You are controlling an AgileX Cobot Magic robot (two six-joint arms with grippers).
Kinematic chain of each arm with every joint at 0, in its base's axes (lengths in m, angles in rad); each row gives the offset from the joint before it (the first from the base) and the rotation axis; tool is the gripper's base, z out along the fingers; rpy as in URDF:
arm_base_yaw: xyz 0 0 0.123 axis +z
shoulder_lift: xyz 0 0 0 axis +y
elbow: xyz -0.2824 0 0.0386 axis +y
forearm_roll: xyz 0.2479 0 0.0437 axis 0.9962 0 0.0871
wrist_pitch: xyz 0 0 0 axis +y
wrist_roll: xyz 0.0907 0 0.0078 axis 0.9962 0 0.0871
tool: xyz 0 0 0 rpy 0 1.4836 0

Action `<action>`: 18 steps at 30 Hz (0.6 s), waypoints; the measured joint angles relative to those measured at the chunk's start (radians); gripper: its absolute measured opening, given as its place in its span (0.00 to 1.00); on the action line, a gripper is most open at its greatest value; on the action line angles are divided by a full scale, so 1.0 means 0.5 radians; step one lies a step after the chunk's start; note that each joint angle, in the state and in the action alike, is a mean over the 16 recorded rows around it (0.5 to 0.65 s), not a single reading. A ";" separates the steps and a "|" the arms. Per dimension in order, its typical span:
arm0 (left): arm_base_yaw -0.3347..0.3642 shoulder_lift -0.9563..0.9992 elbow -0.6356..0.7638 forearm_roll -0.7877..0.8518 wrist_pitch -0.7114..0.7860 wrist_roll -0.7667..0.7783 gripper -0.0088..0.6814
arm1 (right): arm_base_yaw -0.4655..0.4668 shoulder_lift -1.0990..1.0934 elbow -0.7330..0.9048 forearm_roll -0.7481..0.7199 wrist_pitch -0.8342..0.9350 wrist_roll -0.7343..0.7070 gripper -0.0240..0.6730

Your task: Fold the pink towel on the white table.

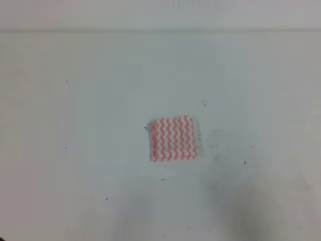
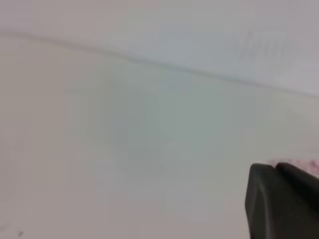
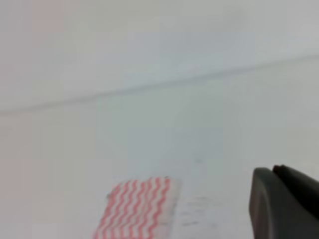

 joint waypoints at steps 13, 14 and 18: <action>0.000 -0.053 0.170 -0.243 -0.212 -0.001 0.01 | 0.000 -0.068 0.428 0.010 -0.551 0.000 0.01; 0.000 -0.053 0.170 -0.253 -0.213 -0.001 0.01 | 0.000 -0.068 0.435 0.011 -0.555 0.000 0.01; 0.000 -0.055 0.168 -0.261 -0.214 -0.001 0.01 | 0.000 -0.068 0.450 0.010 -0.531 0.000 0.01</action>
